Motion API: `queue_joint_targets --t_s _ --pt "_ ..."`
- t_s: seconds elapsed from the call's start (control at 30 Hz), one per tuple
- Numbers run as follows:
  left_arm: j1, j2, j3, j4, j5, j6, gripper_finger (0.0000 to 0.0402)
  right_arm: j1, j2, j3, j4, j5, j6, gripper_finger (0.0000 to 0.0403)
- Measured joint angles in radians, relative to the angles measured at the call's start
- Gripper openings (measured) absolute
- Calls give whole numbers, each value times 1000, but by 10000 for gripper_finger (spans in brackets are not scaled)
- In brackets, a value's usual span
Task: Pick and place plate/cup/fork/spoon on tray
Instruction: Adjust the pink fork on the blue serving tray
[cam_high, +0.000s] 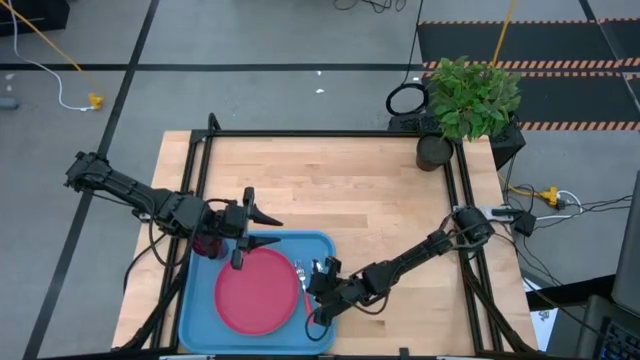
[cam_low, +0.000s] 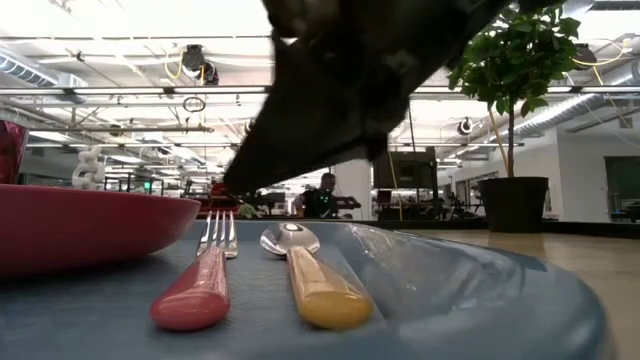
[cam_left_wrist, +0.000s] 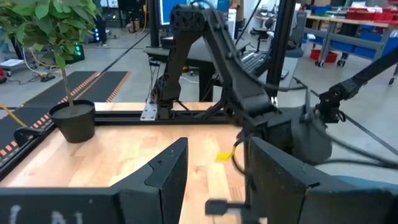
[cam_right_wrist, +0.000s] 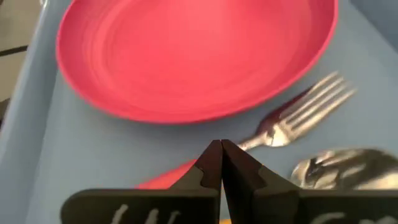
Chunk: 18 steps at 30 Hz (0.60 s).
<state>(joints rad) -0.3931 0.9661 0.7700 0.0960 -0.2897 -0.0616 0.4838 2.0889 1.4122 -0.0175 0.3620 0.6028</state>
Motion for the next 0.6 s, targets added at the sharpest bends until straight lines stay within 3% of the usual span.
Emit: queue_joint_targets --t_s 0.2,0.6 --pt "0 0 0 14 0 0 172 -19 39 0 91 -60 -66 0" --pt "0 0 0 12 0 6 172 6 51 1 104 -182 -167 0"
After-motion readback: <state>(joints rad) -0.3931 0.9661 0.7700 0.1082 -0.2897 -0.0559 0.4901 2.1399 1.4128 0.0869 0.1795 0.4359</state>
